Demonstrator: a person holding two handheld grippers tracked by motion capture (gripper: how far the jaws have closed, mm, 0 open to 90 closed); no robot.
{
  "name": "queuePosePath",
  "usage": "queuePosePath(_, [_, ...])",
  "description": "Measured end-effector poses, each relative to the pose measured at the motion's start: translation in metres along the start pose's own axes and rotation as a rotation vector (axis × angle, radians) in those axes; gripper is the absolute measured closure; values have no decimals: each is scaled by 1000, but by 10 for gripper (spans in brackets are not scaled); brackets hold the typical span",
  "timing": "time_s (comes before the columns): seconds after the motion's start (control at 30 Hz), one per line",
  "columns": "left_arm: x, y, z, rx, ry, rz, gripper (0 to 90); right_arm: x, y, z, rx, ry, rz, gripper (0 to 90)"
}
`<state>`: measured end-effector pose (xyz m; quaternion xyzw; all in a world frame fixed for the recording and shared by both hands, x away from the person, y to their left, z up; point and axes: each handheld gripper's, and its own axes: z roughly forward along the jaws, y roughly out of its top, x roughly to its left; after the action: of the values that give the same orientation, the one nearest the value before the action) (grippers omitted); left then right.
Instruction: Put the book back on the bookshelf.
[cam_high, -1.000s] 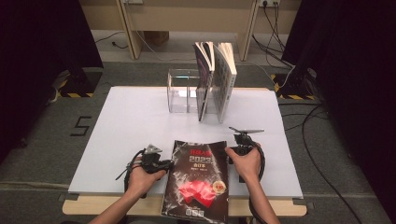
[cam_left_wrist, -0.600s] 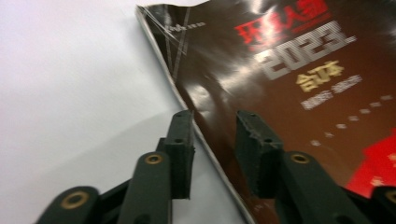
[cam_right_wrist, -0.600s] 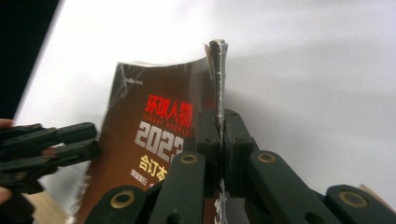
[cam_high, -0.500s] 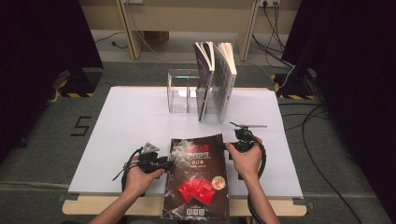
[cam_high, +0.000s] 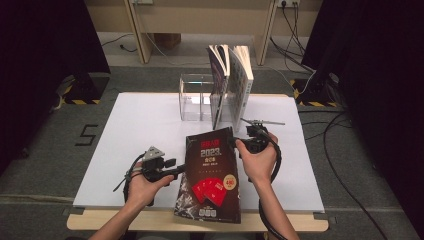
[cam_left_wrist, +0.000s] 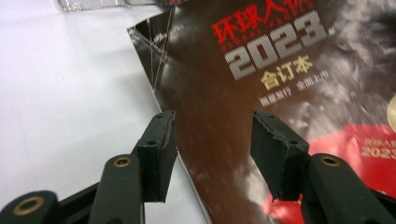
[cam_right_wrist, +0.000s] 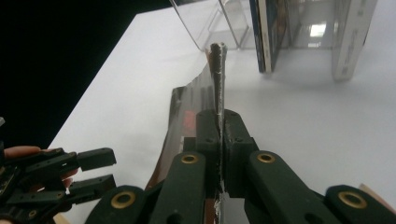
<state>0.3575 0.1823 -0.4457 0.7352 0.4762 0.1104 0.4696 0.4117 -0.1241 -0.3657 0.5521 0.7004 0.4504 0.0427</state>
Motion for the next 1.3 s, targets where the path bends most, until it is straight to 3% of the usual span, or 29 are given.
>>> queuePosePath(0.27, [-3,9,-5,-30,-23,-13,474,20,15,-1,-76,-17,-38,874])
queuePosePath(0.6, [-2,19,-12,-103,-5,-34,452,41,32,2,-146,-39,-78,874])
queuePosePath(0.97, [-1,27,-13,-115,-13,-42,446,56,47,10,-188,-52,-85,875])
queuePosePath(1.3, [-2,37,-11,-122,-18,-44,436,61,55,15,-237,-71,-93,875])
